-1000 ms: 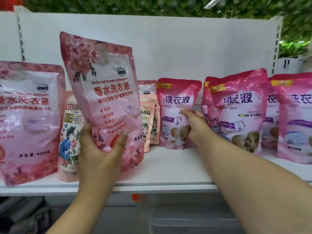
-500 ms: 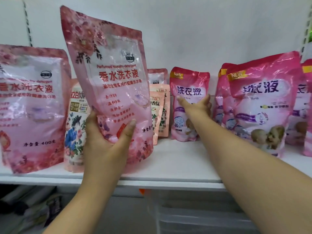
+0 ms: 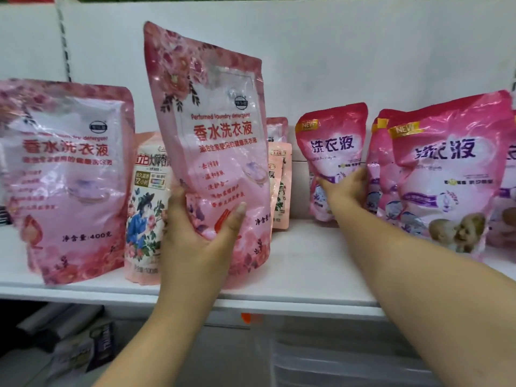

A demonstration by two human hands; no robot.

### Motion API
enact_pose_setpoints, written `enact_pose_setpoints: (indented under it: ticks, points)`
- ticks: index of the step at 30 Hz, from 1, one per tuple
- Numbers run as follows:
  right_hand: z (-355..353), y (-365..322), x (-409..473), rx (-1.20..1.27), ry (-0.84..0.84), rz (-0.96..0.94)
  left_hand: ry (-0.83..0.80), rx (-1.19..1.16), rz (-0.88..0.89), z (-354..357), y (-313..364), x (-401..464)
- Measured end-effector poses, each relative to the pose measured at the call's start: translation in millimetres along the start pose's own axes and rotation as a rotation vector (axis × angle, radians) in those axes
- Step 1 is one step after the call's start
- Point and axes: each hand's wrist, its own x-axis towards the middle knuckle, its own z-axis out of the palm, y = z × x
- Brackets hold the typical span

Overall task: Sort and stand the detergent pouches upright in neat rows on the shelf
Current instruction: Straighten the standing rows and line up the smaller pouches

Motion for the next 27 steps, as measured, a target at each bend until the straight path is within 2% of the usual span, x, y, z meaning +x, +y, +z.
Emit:
enact_pose_setpoints:
  ticks: [6,14,19,21,22,23,25,27]
  points:
    - [12,7,-2,-0.102,-0.151,0.132,-0.103,0.109,-0.021,0,-7,2]
    - [1,4,-2,-0.062,-0.176,0.057,-0.113,0.14,0.011,-1,-7,2]
    - [0,-9,-18,-0.103,-0.187,0.097,-0.117,0.185,0.056,1,-1,3]
    - [-6,-25,-36,-0.123,-0.173,0.022,-0.127,0.199,0.064,0,0,2]
    - [-11,-36,-47,-0.057,-0.181,-0.025,-0.137,0.205,0.068,0,0,0]
    - [-17,-47,-59,0.096,-0.229,-0.044,-0.154,0.214,0.072,0,1,-1]
    - [-31,-60,-90,0.48,-0.515,0.027,-0.198,0.23,0.082,-1,4,-3]
    - [-40,-55,-124,0.624,-0.793,0.114,-0.263,0.24,0.086,-2,5,-2]
